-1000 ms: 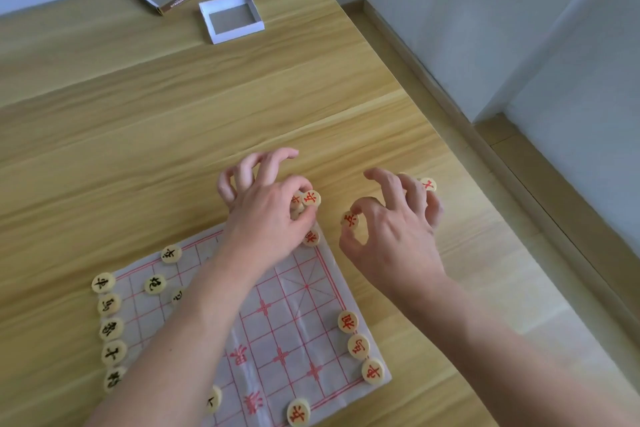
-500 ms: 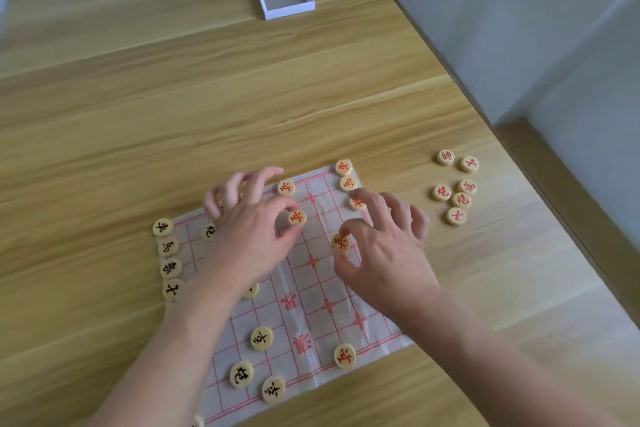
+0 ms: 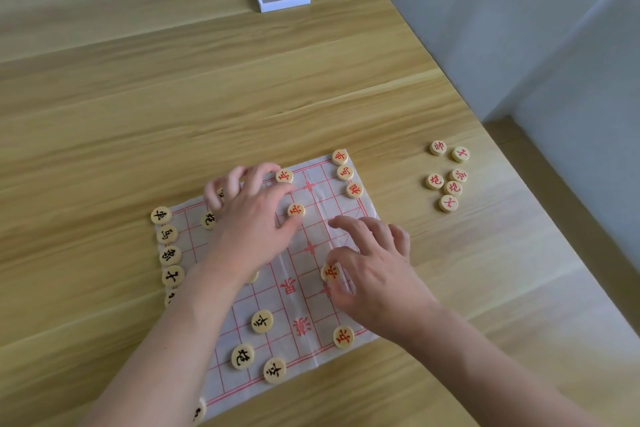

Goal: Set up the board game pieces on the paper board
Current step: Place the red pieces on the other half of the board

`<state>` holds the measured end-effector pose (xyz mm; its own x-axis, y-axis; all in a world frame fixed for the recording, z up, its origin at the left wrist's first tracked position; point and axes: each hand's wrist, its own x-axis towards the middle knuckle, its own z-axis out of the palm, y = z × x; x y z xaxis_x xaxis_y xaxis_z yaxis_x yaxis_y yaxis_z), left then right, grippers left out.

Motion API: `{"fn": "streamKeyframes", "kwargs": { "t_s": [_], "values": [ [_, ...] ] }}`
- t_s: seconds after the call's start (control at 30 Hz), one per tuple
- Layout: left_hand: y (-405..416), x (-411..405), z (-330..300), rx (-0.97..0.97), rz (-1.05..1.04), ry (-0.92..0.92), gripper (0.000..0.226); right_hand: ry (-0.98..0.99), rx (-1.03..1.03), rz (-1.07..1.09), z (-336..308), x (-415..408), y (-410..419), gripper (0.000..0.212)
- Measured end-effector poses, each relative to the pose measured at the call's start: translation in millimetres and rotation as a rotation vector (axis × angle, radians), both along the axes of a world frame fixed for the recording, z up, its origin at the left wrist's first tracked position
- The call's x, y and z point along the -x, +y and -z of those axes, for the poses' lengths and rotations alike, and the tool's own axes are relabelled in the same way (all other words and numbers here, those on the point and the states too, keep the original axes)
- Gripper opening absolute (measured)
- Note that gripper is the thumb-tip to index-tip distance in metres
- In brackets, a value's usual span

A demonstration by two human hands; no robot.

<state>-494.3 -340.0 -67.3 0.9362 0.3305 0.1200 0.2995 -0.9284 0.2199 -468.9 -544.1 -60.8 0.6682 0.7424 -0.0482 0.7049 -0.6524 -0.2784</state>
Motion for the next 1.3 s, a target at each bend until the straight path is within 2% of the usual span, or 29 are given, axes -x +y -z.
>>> {"fn": "streamKeyframes", "kwargs": {
  "t_s": [0.2, 0.5, 0.8, 1.03, 1.13, 1.3],
  "values": [
    [-4.0, 2.2, -6.5, 0.014, -0.087, -0.033, 0.034, -0.01, 0.013, -0.077, 0.9, 10.2, -4.5, 0.014],
    [-14.3, 2.2, -8.8, 0.02, -0.065, -0.057, 0.028, -0.025, -0.003, -0.075, 0.9, 12.5, -8.7, 0.023],
    [-59.6, -32.5, -23.5, 0.019, 0.095, -0.075, 0.021, -0.042, -0.195, 0.294, -9.8, -33.3, -50.5, 0.029],
    [-94.4, -67.1, -20.8, 0.014, 0.197, -0.024, 0.018, -0.103, -0.205, 0.521, 3.6, -67.4, -84.9, 0.023],
    [-102.3, -78.6, -18.8, 0.003, 0.214, -0.01, 0.017, -0.138, -0.205, 0.68, 10.7, -75.5, -92.1, 0.018],
    [-110.2, -103.0, -16.0, -0.006, 0.241, -0.028, 0.016, -0.118, -0.198, 0.802, 21.0, -82.0, -95.6, 0.031]
  ]
}}
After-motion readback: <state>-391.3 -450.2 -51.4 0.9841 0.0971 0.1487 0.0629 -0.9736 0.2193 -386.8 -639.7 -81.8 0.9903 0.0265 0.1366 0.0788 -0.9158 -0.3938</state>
